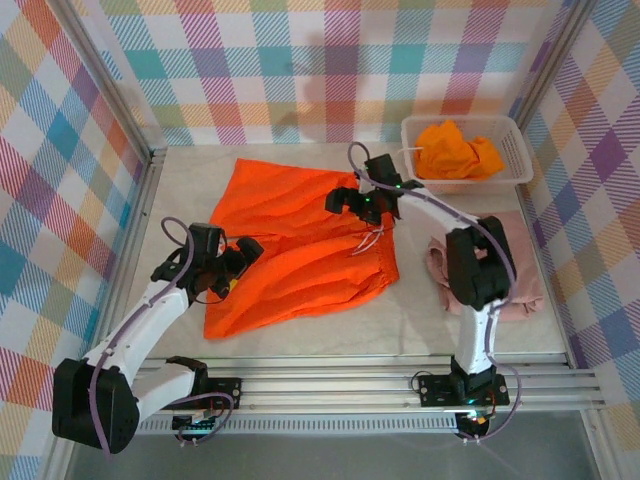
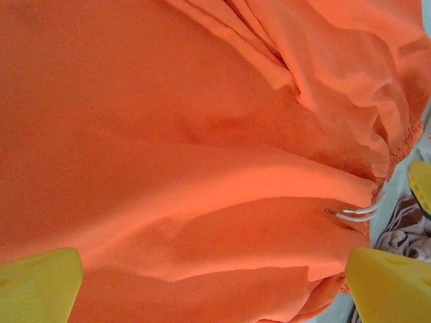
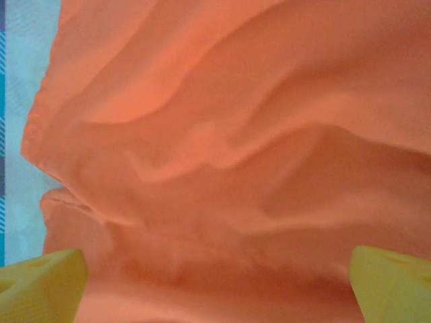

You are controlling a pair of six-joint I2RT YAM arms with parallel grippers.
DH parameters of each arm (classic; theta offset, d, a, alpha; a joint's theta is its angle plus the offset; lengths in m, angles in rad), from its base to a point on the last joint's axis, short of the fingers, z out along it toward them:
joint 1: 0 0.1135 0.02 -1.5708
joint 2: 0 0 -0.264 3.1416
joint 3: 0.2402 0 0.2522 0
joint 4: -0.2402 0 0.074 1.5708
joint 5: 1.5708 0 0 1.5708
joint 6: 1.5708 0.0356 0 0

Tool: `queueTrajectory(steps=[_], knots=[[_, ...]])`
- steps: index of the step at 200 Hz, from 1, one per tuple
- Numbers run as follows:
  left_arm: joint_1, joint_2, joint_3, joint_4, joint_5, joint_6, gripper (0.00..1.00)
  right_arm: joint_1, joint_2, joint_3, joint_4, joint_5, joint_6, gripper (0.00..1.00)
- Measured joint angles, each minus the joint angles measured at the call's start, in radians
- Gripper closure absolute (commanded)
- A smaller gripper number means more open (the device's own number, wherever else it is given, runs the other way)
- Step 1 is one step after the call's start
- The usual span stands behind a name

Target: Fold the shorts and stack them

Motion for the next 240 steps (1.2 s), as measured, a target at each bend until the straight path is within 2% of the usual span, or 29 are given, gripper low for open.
queueTrajectory(steps=[97,149,197,240], knots=[[-0.005,-0.002,-0.03,0.032,-0.02,-0.025,0.0,-0.002,0.407,0.446,-0.056,-0.008,0.103,0.01],[-0.005,-0.002,-0.03,0.031,-0.02,-0.025,0.0,-0.038,0.489,0.6,-0.085,0.071,0.2,0.01],[-0.005,-0.017,-0.03,-0.002,-0.036,-0.036,0.0,-0.056,0.522,0.664,-0.1,0.11,0.232,0.0],[-0.005,-0.132,-0.03,-0.17,-0.155,-0.106,0.0,-0.06,0.473,0.605,-0.072,0.101,0.211,0.0]])
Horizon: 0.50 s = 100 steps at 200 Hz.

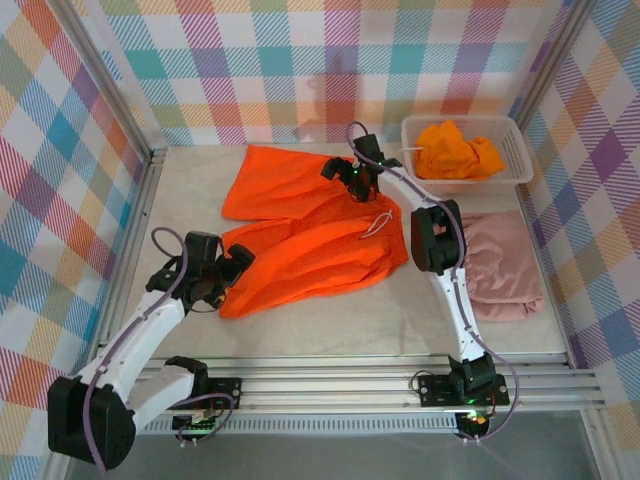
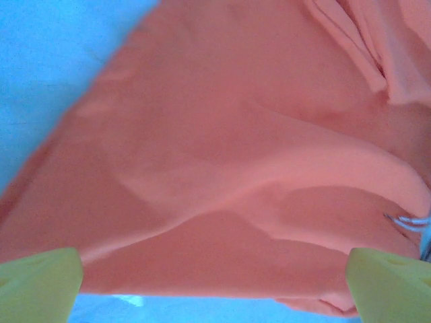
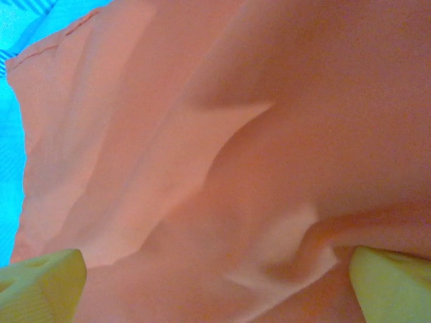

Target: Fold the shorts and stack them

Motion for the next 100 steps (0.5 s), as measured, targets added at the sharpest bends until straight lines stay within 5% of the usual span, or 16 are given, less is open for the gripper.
queueTrajectory(steps=[100], knots=[[-0.002,0.041,-0.087,-0.121,-0.036,-0.121,0.12,0.0,-0.822,-0.636,0.13,0.053,-0.173,0.01]])
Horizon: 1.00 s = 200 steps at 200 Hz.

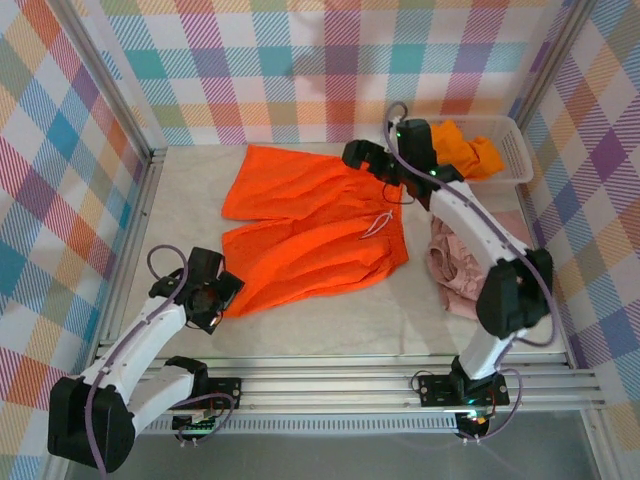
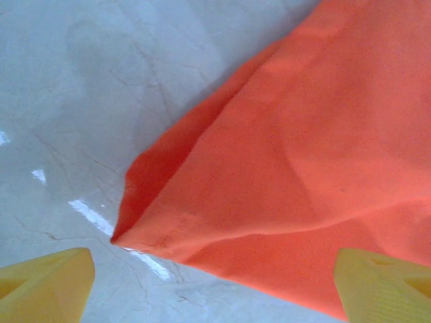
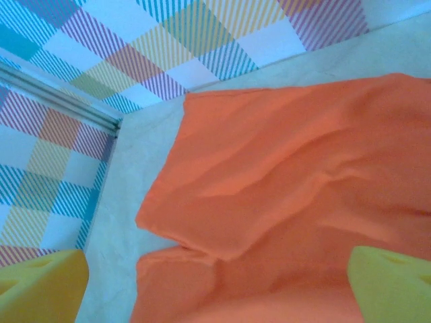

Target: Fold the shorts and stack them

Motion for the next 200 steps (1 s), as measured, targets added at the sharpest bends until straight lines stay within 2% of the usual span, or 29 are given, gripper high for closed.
queueTrajectory(steps=[49,91,139,161,200], knots=[[-0.011,0.078,-0.031,0.033,0.009,0.001,0.24,-0.039,-0.141,-0.333,-0.079,0.046,-0.027,0.04],[-0.012,0.144,-0.031,0.092,0.006,0.019,0.43,-0.072,-0.204,-0.55,-0.137,0.08,-0.002,0.12],[-0.013,0.212,-0.031,0.163,0.004,0.042,0.67,-0.088,-0.187,-0.611,-0.122,0.094,0.048,0.33],[-0.013,0.217,-0.031,0.175,-0.001,0.055,0.77,-0.111,-0.145,-0.611,-0.1,0.093,0.072,0.35],[-0.013,0.217,-0.031,0.192,-0.001,0.057,0.79,-0.125,-0.083,-0.611,-0.067,0.092,0.097,0.39]])
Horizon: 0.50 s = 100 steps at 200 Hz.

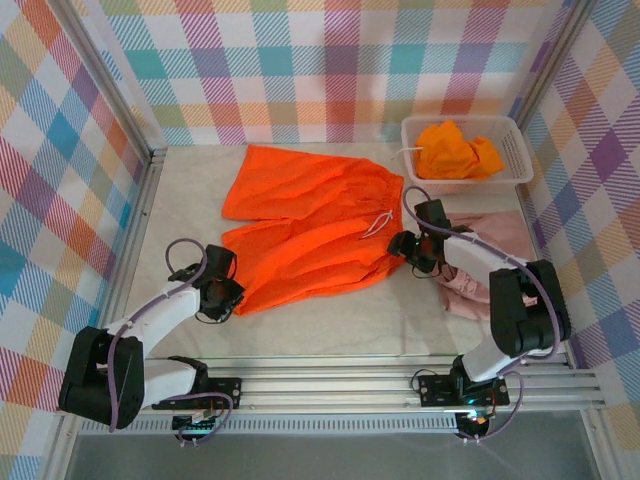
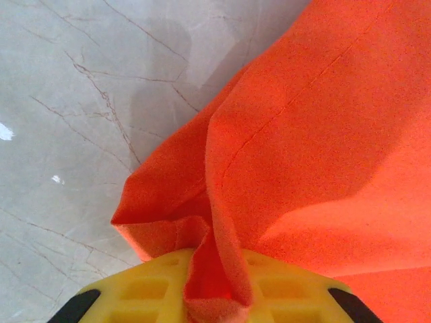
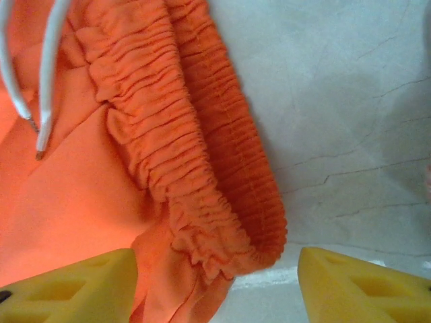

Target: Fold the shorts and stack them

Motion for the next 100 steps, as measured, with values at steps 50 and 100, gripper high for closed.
queueTrajectory(steps=[50,100], knots=[[0.0,-0.002,0.0,0.0,-0.001,0.003,0.93,-0.008,0.086,0.008,0.013,0.0,0.036,0.72],[0.005,-0.066,0.06,-0.065,-0.053,0.037,1.0,-0.008,0.095,0.05,0.019,-0.014,0.038,1.0]])
